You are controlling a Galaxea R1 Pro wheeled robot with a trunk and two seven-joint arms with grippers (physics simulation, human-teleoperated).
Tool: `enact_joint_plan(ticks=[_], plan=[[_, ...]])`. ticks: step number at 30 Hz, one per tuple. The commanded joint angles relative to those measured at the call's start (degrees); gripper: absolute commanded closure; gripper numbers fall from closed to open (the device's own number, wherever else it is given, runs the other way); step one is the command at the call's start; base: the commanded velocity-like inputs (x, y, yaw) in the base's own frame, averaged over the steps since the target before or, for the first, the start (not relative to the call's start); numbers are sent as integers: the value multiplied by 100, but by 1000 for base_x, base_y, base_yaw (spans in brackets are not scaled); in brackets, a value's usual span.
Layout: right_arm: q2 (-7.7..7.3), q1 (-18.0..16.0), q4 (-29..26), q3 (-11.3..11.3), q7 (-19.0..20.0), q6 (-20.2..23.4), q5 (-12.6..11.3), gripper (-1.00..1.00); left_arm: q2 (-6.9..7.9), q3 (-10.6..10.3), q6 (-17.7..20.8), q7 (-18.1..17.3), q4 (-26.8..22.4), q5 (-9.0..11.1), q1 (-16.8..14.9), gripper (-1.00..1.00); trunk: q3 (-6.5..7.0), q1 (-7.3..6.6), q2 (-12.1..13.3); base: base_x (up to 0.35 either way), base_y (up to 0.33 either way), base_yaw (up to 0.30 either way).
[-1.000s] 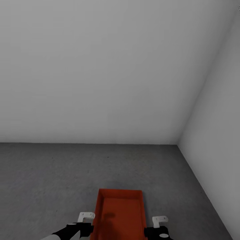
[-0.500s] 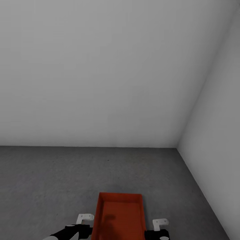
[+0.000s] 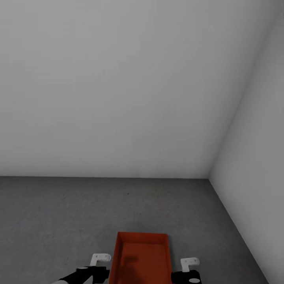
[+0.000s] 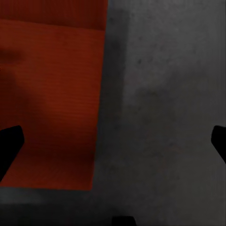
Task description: Move the two storage containers from the living room to the garage. In the garage, place one container on the floor and stack the other container on top of it (either order is fine).
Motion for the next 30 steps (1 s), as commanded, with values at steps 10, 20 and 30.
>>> enact_joint_plan(ticks=[10, 20, 30], plan=[[4, -5, 13, 48, 17, -19, -52, -100, 57, 21, 12, 16, -1, -10, 170, -100, 199, -221, 400, 0, 0, 0], [4, -5, 6, 48, 12, -14, -52, -100, 120, 24, 10, 8, -2, 243, 276, -100, 379, -440, 801, 0, 0, 0], [4, -5, 18, 48, 14, 21, -47, -100, 150, 23, 11, 8, 1, 256, 279, -100, 559, -660, 1202, 0, 0, 0]])
